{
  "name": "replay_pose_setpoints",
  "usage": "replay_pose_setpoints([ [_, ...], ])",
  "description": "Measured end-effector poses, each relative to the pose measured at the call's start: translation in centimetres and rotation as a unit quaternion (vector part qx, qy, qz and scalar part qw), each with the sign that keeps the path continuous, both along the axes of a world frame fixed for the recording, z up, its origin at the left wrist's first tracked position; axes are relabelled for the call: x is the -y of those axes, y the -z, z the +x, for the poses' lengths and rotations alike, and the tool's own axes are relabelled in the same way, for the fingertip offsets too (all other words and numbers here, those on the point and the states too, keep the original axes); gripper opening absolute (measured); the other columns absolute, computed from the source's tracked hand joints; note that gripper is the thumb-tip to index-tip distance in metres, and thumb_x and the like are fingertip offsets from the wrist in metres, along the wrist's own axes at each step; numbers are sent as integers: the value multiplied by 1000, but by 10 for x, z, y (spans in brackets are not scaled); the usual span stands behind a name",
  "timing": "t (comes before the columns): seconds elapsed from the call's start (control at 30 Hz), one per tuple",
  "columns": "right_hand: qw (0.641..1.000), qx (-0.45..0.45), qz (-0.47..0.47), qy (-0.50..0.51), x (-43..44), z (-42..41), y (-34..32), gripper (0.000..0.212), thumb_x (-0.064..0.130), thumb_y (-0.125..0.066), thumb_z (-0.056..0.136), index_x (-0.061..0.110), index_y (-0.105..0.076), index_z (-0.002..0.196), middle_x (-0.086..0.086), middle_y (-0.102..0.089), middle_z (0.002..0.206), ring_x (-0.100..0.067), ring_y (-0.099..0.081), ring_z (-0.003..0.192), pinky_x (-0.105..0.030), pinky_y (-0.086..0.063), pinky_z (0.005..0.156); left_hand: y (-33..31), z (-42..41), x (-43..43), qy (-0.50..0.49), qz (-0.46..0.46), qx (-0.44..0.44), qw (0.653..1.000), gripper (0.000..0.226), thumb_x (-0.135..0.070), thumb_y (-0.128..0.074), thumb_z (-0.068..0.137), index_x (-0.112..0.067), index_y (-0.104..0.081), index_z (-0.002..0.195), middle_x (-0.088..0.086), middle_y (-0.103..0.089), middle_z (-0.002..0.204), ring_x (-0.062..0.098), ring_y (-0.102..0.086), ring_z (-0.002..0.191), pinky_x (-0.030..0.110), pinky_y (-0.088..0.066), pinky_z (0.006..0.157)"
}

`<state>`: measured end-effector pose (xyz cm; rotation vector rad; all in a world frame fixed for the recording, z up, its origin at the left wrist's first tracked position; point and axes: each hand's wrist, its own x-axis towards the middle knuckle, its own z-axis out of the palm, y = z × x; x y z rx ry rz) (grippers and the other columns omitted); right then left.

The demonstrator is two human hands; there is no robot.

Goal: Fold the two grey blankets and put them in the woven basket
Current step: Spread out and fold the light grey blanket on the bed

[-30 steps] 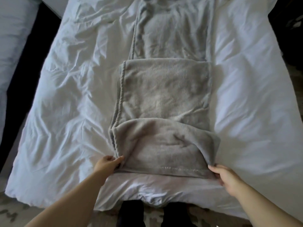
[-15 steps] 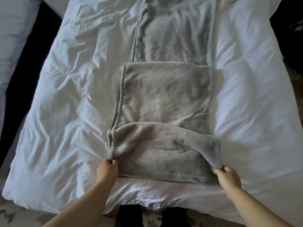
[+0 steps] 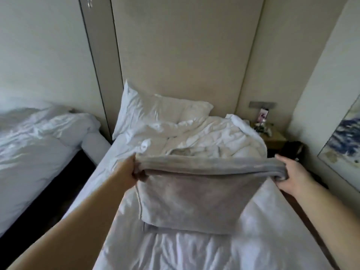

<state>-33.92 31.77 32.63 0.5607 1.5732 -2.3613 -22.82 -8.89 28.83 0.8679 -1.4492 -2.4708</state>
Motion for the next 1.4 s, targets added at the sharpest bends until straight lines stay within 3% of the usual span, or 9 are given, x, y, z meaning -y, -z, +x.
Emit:
replay_pose_setpoints([
  [0.17, 989, -136, -37, 42, -12, 25, -89, 14, 23, -59, 91, 20, -59, 77, 8, -66, 52, -4, -63, 45, -11, -42, 40, -94, 6, 10, 46, -43, -127, 990, 23, -24, -51, 95, -6, -65, 95, 1, -36, 34, 15, -47, 40, 22, -46, 38],
  [0.3, 998, -39, 26, 50, -21, 71, -1, 12, 18, -54, 94, 19, -59, 83, 5, -67, 53, -9, -61, 54, -18, -41, 49, -24, 40, 2, 33, -13, 19, 999, 27, -10, -51, 95, -7, -48, 68, 2, -33, 34, 15, -51, 41, 29, -53, 37],
  [0.5, 978, 184, 86, 50, -58, 203, 182, 15, 18, -54, 95, 6, -63, 95, -16, -53, 59, -22, -39, 56, -26, -34, 54, 157, 143, -10, 66, -46, 302, 950, 11, -11, -53, 95, -3, -51, 87, 10, -48, 70, 20, -54, 35, 23, -42, 25],
  [0.73, 928, 344, 137, 32, -93, 339, 263, 15, 15, -52, 97, 6, -60, 88, -8, -61, 49, -17, -51, 33, -28, -35, 41, 261, 292, -42, 63, -34, 411, 909, 7, -3, -55, 92, 4, -53, 91, 22, -57, 94, 39, -60, 74, 50, -53, 39],
  [0.8, 929, 345, 131, 29, -100, 371, 264, 14, 15, -53, 96, 5, -61, 101, -15, -67, 76, -26, -61, 60, -35, -44, 52, 269, 326, -50, 81, -82, 424, 898, 13, -4, -52, 93, 7, -56, 98, 26, -59, 100, 41, -64, 82, 52, -58, 58],
  [0.93, 939, 330, 92, 14, -119, 420, 257, 22, 14, -53, 96, 3, -58, 114, -19, -62, 109, -36, -58, 101, -46, -44, 101, 260, 385, -75, 62, -204, 426, 879, 21, -4, -47, 92, -2, -48, 71, 11, -45, 63, 21, -43, 42, 21, -36, 36],
  [1.1, 956, 272, 107, 21, -146, 473, 254, 3, 12, -55, 95, 12, -58, 96, 0, -63, 68, -14, -48, 65, -24, -48, 45, 239, 464, -106, 35, -273, 406, 871, 17, -9, -54, 88, 3, -55, 77, 16, -49, 66, 27, -50, 58, 26, -39, 53],
  [1.2, 959, 261, 111, 12, -171, 514, 261, 10, 10, -55, 95, 10, -57, 85, 1, -62, 46, -16, -47, 53, -28, -36, 55, 231, 517, -124, 20, -288, 401, 869, 23, -17, -59, 89, 3, -60, 78, 17, -53, 69, 30, -54, 64, 32, -46, 58],
  [1.4, 959, 261, 103, 36, -199, 592, 254, 33, 3, -61, 89, 9, -54, 120, -8, -64, 108, -27, -60, 99, -36, -45, 80, 215, 604, -153, 42, -338, 401, 850, 37, -33, -62, 89, 2, -69, 80, 18, -65, 74, 33, -61, 69, 30, -46, 62],
])
